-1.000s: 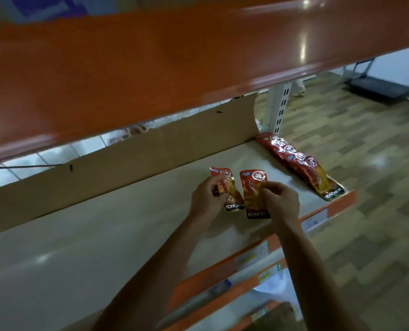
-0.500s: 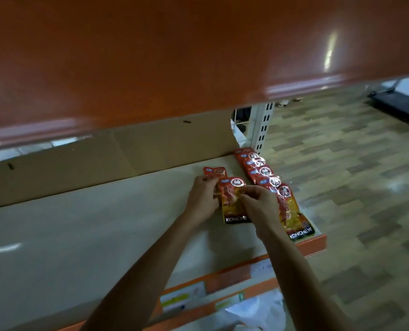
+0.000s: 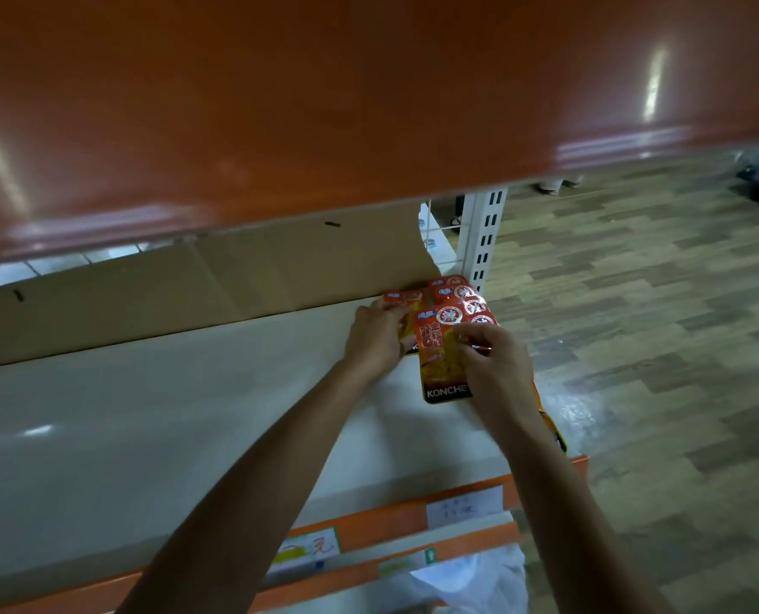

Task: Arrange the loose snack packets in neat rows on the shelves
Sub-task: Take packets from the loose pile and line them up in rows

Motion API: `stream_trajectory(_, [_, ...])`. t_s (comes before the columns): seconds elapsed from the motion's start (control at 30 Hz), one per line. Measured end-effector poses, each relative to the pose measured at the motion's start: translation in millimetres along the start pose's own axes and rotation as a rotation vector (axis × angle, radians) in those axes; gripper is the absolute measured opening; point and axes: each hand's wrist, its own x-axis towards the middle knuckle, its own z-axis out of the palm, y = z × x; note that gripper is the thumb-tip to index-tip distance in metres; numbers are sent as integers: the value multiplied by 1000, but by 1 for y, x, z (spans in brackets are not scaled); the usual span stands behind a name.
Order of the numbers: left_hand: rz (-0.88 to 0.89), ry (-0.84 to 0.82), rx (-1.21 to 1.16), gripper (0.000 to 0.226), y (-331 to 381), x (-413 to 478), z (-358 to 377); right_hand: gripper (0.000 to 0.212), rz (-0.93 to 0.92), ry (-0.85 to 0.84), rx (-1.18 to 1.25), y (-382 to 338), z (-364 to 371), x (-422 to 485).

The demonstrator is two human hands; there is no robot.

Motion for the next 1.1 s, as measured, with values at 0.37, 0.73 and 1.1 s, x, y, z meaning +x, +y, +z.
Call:
stream_trajectory(0.37, [9,46,21,54,3,8,6,27,-52,-5,-62,-1,-7,12])
stream_trajectory(0.73, [23,130,-88,40,1,8,5,27,-42,-15,-48,-3,-8,18])
stream_trajectory(1.1, [-191,97,-1021,54,25,-38,-5,26,-117,-45,-123,-11,9,28])
